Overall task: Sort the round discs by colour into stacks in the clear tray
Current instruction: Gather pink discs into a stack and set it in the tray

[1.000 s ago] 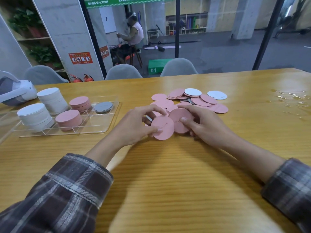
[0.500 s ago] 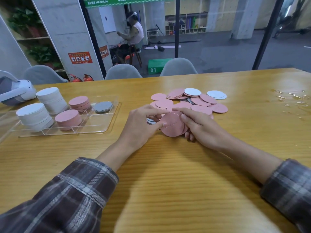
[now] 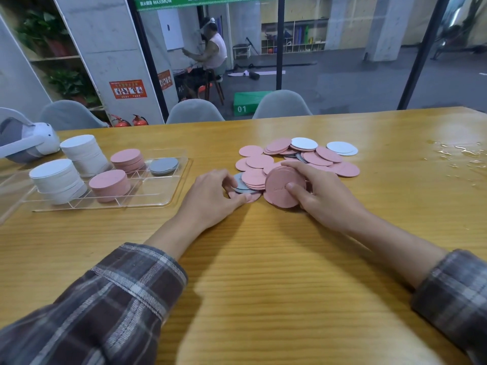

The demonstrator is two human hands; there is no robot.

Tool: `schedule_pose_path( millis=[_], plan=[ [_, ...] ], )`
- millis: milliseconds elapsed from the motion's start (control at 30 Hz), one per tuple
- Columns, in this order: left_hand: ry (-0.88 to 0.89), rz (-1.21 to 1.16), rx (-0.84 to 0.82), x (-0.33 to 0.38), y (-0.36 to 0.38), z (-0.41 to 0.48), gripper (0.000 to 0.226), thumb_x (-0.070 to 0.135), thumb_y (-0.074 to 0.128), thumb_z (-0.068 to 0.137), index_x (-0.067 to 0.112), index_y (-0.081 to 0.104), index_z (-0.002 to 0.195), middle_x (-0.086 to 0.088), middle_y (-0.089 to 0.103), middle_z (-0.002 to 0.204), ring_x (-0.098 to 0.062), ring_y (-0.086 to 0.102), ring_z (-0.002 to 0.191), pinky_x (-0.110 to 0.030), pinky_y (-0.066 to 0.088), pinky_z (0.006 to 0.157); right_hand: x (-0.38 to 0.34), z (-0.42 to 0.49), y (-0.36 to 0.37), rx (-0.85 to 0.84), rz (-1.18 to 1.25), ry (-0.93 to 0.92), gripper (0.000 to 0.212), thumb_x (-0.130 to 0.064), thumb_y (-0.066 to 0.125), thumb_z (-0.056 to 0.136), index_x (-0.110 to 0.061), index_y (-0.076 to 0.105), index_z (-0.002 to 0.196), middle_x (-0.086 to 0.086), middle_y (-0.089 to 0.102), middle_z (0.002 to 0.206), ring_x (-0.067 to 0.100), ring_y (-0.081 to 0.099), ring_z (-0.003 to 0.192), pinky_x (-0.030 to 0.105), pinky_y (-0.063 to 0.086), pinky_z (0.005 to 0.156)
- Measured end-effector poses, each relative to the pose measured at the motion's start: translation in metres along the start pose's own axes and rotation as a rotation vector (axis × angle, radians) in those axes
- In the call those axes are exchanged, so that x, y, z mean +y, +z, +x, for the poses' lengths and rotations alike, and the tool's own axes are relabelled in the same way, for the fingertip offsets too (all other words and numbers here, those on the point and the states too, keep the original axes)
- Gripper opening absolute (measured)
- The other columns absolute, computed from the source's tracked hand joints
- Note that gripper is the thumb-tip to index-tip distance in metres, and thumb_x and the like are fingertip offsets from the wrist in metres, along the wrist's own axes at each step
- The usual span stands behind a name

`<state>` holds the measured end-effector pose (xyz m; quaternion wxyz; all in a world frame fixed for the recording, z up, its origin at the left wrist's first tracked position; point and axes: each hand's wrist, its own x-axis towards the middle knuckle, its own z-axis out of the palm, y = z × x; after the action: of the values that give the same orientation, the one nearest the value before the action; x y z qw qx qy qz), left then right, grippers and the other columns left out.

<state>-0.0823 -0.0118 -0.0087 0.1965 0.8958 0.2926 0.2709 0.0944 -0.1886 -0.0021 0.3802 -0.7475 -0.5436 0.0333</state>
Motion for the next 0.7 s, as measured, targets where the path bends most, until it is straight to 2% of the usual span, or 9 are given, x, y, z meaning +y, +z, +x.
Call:
schedule_pose_path(
  millis=[167,267,400,567,700],
  plan=[
    [-0.104,0.038,-0.104,0.002,-0.003,0.003,0.051,0.060,0.082,0.076,0.026,0.063,0.109,0.008,0.058,0.108,-0.010,0.055,0.101,-0.027,0.041,0.080,0.000,0.000,0.000,0.005,-0.005,0.001,0.043,-0.024,0.057,0.102,-0.031,0.052,0.144,-0.014,0.066,0.116,0.007,0.054,0.101,0.023,0.035,0.083],
    [-0.162,0.060,-0.180,0.004,-0.011,0.002,0.064,0.064,0.083,0.072,0.026,0.059,0.117,0.009,0.057,0.111,-0.012,0.054,0.103,-0.028,0.041,0.080,0.000,0.000,0.000,0.002,-0.005,0.000,0.043,-0.024,0.056,0.102,-0.032,0.051,0.144,-0.015,0.066,0.116,0.006,0.054,0.101,0.025,0.036,0.084],
    [-0.124,0.014,-0.196,0.007,-0.016,-0.004,0.057,0.059,0.088,0.069,0.028,0.062,0.110,0.014,0.063,0.100,-0.009,0.058,0.094,-0.026,0.044,0.073,0.000,-0.001,-0.001,-0.003,-0.012,-0.005,0.043,-0.024,0.056,0.102,-0.033,0.050,0.144,-0.016,0.065,0.114,0.004,0.052,0.096,0.025,0.036,0.083],
    [-0.071,-0.048,-0.217,0.012,-0.018,-0.006,0.049,0.049,0.092,0.069,0.032,0.064,0.105,0.014,0.068,0.098,-0.007,0.062,0.093,-0.026,0.050,0.078,-0.002,-0.002,-0.001,0.002,-0.023,0.002,0.043,-0.023,0.057,0.102,-0.032,0.051,0.144,-0.011,0.067,0.111,0.007,0.051,0.090,0.020,0.035,0.075],
    [-0.057,-0.042,-0.245,0.013,-0.025,-0.005,0.052,0.046,0.095,0.065,0.033,0.065,0.104,0.015,0.070,0.096,-0.002,0.065,0.088,-0.018,0.049,0.072,-0.005,-0.002,-0.002,0.014,-0.026,0.012,0.043,-0.020,0.057,0.102,-0.029,0.052,0.144,-0.011,0.066,0.114,0.009,0.054,0.098,0.020,0.035,0.078]
  ],
)
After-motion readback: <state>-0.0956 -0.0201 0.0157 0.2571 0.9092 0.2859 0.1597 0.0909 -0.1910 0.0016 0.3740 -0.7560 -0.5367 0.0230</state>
